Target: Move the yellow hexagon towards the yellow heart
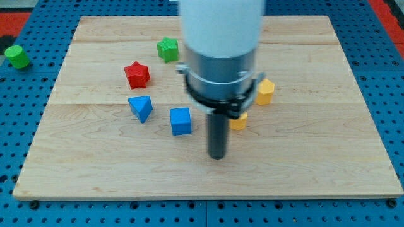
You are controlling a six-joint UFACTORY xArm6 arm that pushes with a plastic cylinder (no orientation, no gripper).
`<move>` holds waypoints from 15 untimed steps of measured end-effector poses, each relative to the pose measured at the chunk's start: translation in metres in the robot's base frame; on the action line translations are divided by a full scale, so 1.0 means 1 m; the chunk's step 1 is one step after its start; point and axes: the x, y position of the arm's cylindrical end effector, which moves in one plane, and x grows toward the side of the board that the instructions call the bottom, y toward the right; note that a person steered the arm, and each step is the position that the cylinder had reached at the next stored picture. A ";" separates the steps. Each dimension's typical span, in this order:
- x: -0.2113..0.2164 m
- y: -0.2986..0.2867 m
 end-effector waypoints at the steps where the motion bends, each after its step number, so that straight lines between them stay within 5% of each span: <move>1: -0.010 0.059; 4: -0.122 0.078; 10: -0.020 0.195; 15: 0.012 0.299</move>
